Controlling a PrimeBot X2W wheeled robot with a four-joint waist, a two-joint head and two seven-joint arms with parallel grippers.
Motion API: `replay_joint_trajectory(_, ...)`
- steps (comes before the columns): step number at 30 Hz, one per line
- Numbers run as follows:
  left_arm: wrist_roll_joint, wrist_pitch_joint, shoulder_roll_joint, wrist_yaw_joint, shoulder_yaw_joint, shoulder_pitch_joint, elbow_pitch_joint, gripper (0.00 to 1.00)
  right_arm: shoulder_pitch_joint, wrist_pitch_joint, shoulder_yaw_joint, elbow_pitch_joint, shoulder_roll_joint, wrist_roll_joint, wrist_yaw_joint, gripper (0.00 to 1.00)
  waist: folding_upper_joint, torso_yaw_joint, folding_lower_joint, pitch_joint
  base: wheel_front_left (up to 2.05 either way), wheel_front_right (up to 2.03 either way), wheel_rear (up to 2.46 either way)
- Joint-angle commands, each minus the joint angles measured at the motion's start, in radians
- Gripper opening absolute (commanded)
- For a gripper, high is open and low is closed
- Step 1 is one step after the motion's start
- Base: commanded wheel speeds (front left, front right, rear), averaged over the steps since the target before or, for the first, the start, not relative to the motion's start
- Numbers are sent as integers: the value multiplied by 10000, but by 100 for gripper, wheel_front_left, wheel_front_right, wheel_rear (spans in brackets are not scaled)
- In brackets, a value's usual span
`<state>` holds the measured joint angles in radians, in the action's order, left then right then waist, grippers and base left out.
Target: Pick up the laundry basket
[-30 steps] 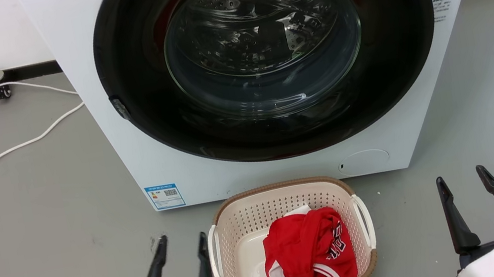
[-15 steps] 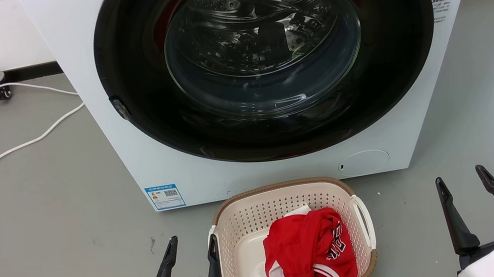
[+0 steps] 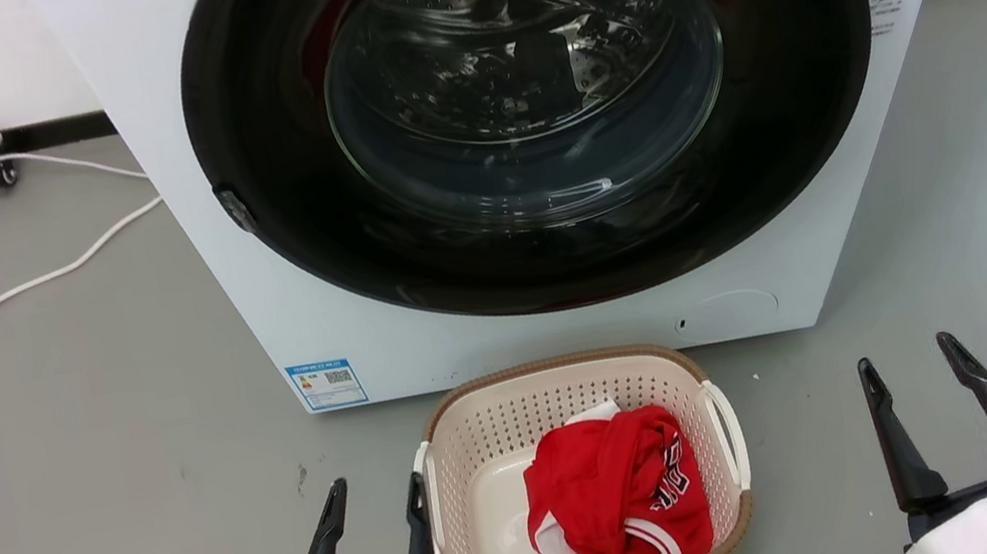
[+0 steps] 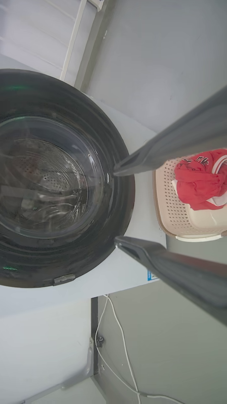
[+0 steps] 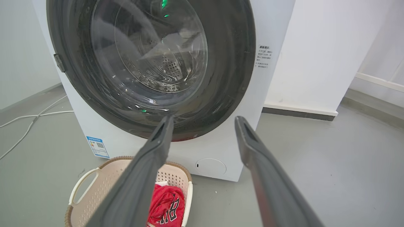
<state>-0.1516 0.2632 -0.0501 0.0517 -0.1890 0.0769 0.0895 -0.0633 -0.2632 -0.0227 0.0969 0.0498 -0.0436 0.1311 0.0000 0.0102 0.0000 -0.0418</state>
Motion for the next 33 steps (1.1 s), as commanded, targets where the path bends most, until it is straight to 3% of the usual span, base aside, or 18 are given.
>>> replay_joint_trajectory(1, -120, 26, -5, -83, 38, -63, 128, 100, 100, -24, 11, 63, 8, -58, -6, 100, 0, 18, 0, -135, 0, 0, 0)
replay_joint_trajectory(8, -186, 24, -5, -261, 132, -646, 743, 100, 755, -23, 194, 557, 5, -313, -5, 100, 0, 116, 0, -1163, 0, 0, 0)
replay_joint_trajectory(13, 79, 24, -4, -143, 311, -1694, 1496, 100, 1835, -21, 312, 1470, 5, -431, -6, 100, 0, 176, 0, -2467, 0, 0, 0)
replay_joint_trajectory(14, 180, 24, -6, -23, 540, -2456, 2154, 100, 2605, -23, 301, 2150, 5, -496, -6, 100, 0, 227, 0, -3289, 0, 0, 0)
replay_joint_trajectory(20, 454, 24, -255, 175, 1007, -4131, 3442, 100, 4449, 147, 318, 3706, 1, -542, -5, 100, 0, 435, 0, -4895, 0, 0, 0)
replay_joint_trajectory(33, 743, 24, -849, 514, 990, -7276, 6719, 100, 7517, 376, 361, 6525, 1, -26, -6, 100, 0, 598, 0, -7003, 0, 0, 0)
